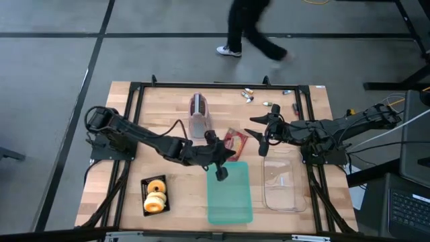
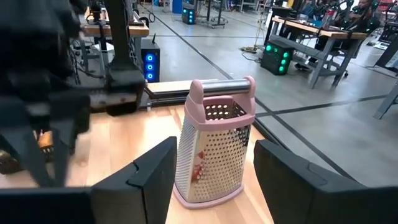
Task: Pick & Place Food Item
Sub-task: Put the red popcorn bag into the blue bin
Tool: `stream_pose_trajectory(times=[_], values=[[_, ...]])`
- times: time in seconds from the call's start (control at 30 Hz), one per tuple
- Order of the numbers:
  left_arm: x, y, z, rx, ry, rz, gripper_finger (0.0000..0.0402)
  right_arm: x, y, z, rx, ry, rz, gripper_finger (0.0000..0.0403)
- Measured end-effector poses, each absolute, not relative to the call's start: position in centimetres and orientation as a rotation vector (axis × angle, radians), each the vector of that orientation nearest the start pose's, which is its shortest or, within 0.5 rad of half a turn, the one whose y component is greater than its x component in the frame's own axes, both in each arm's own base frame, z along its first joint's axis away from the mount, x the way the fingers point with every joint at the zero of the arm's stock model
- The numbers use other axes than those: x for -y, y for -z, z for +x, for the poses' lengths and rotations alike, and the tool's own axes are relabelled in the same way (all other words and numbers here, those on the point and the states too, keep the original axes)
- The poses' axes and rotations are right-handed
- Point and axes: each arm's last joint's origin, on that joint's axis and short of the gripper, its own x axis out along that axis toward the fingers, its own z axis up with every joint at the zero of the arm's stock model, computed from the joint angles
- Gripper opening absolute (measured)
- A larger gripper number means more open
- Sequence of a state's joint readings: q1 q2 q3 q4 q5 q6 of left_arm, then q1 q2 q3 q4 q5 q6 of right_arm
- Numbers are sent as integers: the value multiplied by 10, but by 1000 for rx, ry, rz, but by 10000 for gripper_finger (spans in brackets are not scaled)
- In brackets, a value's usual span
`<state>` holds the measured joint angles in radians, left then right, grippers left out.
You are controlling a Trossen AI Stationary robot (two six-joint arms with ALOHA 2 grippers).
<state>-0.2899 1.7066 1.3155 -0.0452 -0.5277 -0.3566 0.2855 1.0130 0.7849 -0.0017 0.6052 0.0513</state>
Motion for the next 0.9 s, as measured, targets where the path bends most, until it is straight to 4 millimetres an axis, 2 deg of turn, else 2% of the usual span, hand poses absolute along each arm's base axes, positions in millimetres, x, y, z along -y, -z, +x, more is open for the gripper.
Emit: stream_pose_trajectory(times=[0.1,0.2,0.37,0.57,0.7,0.9], values=[[90,-274,378,-451,-319,-189,23,-47,-310,218,-195,304,-42,212],[87,-257,379,-546,-367,-122,60,-47,-310,218,-194,304,-36,212],[90,-235,375,-678,-447,138,140,-47,-310,218,-197,302,-36,212],[91,-228,362,-795,-567,469,222,-47,-310,218,-199,302,-38,212],[94,-215,355,-957,-455,667,240,-47,-310,218,-199,302,-38,212],[99,-184,338,-1123,-284,893,233,-47,-309,217,-204,304,-37,212]])
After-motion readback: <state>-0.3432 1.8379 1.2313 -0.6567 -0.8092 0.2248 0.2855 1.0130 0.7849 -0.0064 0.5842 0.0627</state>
